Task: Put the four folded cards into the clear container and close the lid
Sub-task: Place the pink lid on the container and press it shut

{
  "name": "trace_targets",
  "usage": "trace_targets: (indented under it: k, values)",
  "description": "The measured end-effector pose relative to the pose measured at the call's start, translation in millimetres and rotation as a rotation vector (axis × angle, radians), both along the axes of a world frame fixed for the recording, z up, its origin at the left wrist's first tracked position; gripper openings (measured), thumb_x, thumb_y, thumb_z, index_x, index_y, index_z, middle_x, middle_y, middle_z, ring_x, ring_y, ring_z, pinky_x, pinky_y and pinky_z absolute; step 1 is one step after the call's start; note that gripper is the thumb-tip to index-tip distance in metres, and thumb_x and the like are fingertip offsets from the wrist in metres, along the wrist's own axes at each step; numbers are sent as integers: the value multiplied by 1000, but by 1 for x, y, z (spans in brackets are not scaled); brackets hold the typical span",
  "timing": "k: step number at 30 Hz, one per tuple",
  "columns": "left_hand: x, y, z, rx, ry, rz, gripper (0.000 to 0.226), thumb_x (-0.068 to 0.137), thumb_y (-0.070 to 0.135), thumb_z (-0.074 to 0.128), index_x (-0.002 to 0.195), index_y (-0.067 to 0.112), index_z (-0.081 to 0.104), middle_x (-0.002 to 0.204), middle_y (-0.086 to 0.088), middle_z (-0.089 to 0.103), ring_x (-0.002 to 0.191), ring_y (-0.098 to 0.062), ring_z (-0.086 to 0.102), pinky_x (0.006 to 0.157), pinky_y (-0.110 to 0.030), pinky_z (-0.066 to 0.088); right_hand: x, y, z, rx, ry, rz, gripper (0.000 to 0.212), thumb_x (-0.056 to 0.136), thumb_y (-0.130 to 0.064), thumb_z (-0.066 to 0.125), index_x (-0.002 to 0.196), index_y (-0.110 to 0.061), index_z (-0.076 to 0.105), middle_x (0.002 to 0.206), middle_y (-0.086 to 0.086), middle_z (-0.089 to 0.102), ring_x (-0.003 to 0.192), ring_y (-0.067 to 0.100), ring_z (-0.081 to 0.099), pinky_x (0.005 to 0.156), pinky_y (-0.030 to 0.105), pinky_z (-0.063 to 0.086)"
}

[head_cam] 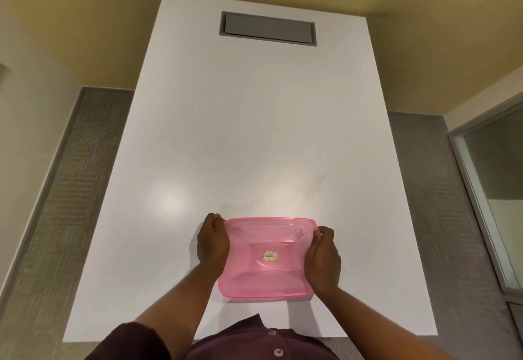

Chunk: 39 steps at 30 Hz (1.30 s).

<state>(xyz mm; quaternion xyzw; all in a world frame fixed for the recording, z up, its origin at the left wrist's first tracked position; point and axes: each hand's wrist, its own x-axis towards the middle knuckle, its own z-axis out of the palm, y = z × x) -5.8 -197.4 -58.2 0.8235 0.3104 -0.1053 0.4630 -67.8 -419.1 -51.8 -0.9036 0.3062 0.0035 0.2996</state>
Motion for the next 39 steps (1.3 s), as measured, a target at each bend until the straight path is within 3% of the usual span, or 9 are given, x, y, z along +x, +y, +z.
trace_targets:
  k: [6, 13, 18, 21, 24, 26, 32, 36, 39]
  values:
    - [4, -2, -4, 87, -127, 11, 27, 100, 23, 35, 87, 22, 59, 88, 3, 69, 84, -25, 62, 77, -37, 50, 5, 0, -2, -32, 10, -8, 25, 107, -35, 28, 109, -20, 48, 96, 7, 71, 83, 39, 66, 71, 43, 50]
    - [2, -3, -7, 205, -188, -46, 45, 103, 39, 28, 83, 18, 61, 80, -5, 71, 80, -34, 64, 74, -41, 51, 4, 2, 1, -28, 26, -31, 26, 107, -39, 27, 109, -21, 47, 99, 7, 71, 86, 39, 65, 71, 39, 44]
    - [-3, -4, 8, 182, -250, -28, 42, 102, 42, 29, 86, 22, 62, 83, 2, 71, 82, -29, 66, 73, -40, 52, 5, 2, 1, 13, 52, -51, 24, 107, -39, 28, 109, -22, 45, 102, 8, 71, 88, 40, 65, 71, 39, 43]
    - [-25, -9, 15, 228, -250, -101, 34, 101, 45, 30, 107, 29, 59, 104, 6, 71, 96, -26, 66, 80, -38, 51, 5, 1, 0, 34, 67, -70, 19, 106, -35, 30, 106, -23, 44, 100, 7, 70, 87, 39, 64, 72, 40, 45]
    - [-55, -12, 14, 228, -235, -183, 47, 99, 52, 26, 137, 31, 46, 138, 7, 58, 124, -21, 55, 98, -38, 46, 4, 1, 1, 52, 62, -63, 21, 106, -37, 30, 106, -21, 45, 101, 7, 70, 89, 39, 64, 76, 43, 48]
    - [-64, -9, 12, 242, -251, -208, 54, 99, 55, 25, 143, 29, 39, 144, 4, 53, 129, -23, 52, 101, -41, 45, 5, 3, 1, 33, 54, -47, 25, 106, -39, 30, 107, -19, 46, 102, 8, 70, 90, 40, 65, 76, 42, 47]
    - [-67, -11, 13, 252, -276, -190, 63, 97, 57, 21, 143, 20, 42, 142, -3, 56, 128, -27, 54, 103, -42, 46, 4, 2, 0, 27, 68, -50, 28, 106, -41, 28, 105, -19, 46, 102, 8, 69, 91, 39, 64, 74, 41, 45]
    - [-67, -9, 8, 178, -228, -102, 52, 100, 51, 30, 138, 21, 47, 137, -2, 60, 124, -26, 56, 102, -42, 46, 4, 0, -2, 33, 42, -44, 33, 107, -39, 30, 108, -15, 53, 103, 8, 69, 93, 37, 63, 72, 37, 40]
    - [-66, -7, 5, 68, -100, 35, 41, 101, 44, 36, 128, 19, 55, 124, -5, 66, 112, -31, 62, 93, -40, 46, 2, -4, -5, 67, 43, -48, 40, 107, -40, 30, 106, -13, 59, 105, 8, 66, 95, 33, 62, 75, 36, 40]
